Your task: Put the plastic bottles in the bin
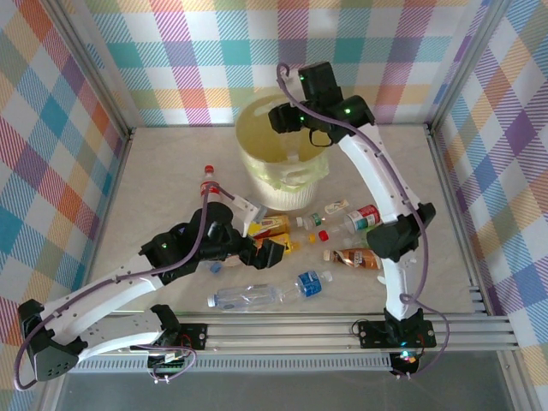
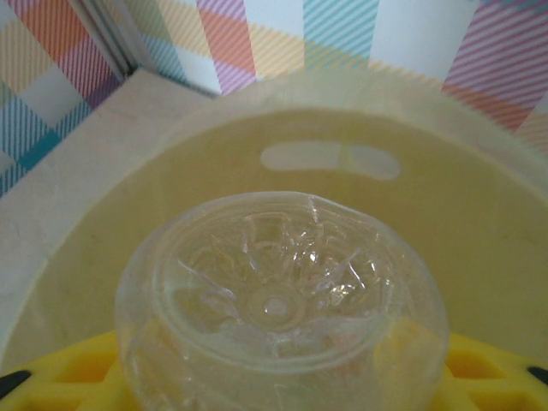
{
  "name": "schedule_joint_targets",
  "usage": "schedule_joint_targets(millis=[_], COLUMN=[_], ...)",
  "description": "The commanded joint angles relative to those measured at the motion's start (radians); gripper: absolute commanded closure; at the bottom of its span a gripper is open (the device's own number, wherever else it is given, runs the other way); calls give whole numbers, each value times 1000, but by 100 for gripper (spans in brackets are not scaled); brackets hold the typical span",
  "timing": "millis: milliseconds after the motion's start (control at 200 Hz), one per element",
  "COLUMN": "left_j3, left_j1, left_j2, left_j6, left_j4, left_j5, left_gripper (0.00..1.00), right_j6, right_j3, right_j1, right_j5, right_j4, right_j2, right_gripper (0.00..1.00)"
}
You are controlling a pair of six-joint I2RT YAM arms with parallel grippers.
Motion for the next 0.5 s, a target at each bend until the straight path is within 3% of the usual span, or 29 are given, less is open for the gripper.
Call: schedule_joint_targets(millis=[0, 495], left_j3=[30, 69], left_j1=[-23, -81], left_j2=[13, 88], left_j6=[24, 55], left_j4=[-34, -71], left_j5=[-13, -32], left_gripper=[0, 0], right_j6=[20, 27], right_j3=[85, 90], right_j1=[-16, -29], right_j5=[-49, -75], right_j4=[-123, -217], right_j2=[52, 169], right_gripper=[43, 40])
